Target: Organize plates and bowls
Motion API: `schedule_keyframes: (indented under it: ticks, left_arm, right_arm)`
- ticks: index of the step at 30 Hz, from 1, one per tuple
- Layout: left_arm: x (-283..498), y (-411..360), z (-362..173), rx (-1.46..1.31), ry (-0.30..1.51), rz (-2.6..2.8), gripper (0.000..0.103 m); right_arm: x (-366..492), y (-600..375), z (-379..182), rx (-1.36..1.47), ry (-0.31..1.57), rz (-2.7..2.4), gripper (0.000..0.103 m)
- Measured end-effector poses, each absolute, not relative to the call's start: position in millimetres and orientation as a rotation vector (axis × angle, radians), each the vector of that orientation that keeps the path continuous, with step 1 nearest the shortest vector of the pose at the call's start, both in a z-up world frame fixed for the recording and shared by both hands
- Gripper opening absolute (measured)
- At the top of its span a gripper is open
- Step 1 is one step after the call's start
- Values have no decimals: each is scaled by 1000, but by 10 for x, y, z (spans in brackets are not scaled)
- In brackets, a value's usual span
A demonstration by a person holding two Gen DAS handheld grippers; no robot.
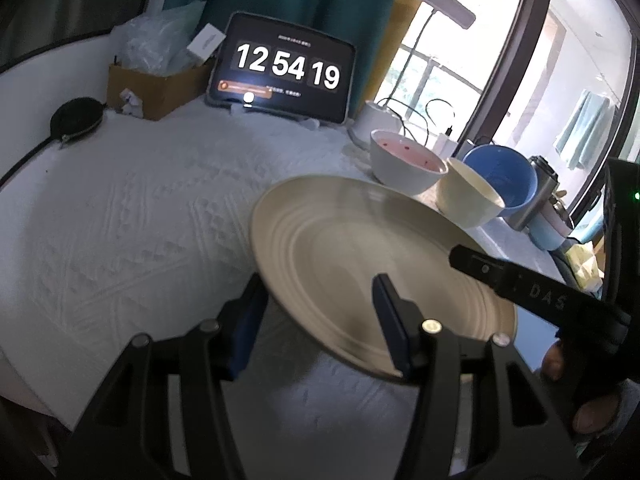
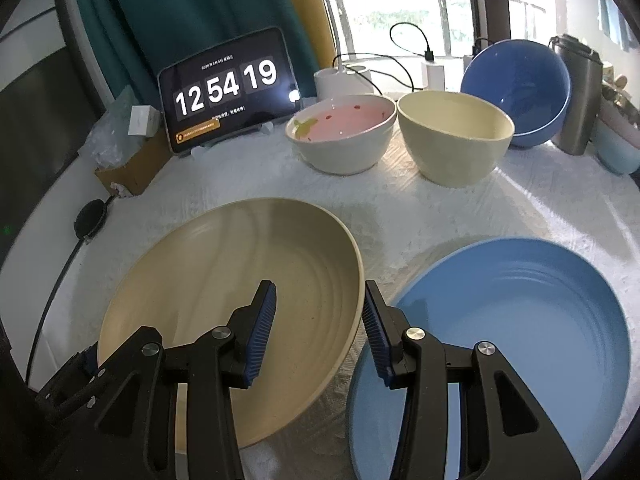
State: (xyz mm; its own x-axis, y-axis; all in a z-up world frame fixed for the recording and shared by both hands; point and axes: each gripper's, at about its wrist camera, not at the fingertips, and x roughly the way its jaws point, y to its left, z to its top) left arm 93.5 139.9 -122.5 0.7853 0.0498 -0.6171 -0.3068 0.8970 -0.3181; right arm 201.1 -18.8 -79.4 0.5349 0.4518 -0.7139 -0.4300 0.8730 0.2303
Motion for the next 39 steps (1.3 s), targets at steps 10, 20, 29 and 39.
schedule_keyframes:
  ticks: [10,20,29,39]
  left_arm:
    - [912,1311,-1183,-409,634,185,55]
    - [932,1164,-1138,-383,636,150,55]
    - [959,957,-1110,-346,648,110,55]
    - [1006,722,-1105,-311,669,79,55]
  right_arm:
    - [1941,-302,-675,35,819,528,47]
    - [1933,-449,-562,49,785,517,47]
    - [1926,-675,-532,73,767,491,47]
    - [1913,-942,-514,105,753,472,47]
